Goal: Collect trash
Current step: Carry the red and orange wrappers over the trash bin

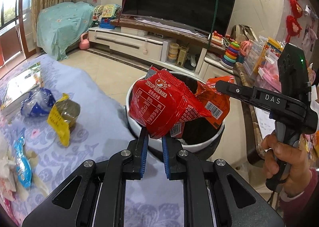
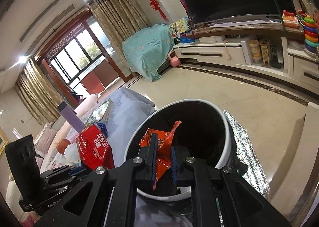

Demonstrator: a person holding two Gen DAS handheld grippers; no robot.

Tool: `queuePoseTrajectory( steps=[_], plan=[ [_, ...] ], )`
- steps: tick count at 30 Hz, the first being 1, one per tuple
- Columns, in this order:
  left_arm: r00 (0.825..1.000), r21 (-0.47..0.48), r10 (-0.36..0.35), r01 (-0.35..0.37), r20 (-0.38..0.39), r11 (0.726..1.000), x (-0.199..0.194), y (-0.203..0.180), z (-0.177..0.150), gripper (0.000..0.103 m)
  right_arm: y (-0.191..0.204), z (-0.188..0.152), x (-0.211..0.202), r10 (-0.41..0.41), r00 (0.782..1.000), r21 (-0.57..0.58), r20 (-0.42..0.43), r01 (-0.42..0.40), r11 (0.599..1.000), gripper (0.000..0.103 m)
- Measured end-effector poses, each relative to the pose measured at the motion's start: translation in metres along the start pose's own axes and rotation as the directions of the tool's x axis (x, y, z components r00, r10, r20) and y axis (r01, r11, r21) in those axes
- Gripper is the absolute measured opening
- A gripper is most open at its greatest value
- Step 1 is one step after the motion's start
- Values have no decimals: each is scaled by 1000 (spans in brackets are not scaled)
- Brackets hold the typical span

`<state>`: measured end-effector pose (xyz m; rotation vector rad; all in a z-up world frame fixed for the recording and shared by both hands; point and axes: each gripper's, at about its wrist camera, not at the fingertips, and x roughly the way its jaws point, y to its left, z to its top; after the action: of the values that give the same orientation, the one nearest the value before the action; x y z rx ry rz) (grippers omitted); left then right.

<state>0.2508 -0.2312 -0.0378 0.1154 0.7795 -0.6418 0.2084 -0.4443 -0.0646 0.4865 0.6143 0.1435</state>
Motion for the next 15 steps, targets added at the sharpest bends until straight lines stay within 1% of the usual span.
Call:
queuePoseTrajectory(
  steps=[5,10,15],
  plan=[
    [1000,9,1,-1,-25,1000,13,-4,4,13,-5,3,1,-16,1000,-3,-7,16,1000,11],
    [999,-3,-7,6,-51,1000,24,-3,6,13,-8,6,4,-28,1000,-2,-12,28,1000,11],
    [998,0,-8,8,-63,1000,29,-3,7,13,-10,6,7,-39,999,4,-26,39,999,12]
  ],
)
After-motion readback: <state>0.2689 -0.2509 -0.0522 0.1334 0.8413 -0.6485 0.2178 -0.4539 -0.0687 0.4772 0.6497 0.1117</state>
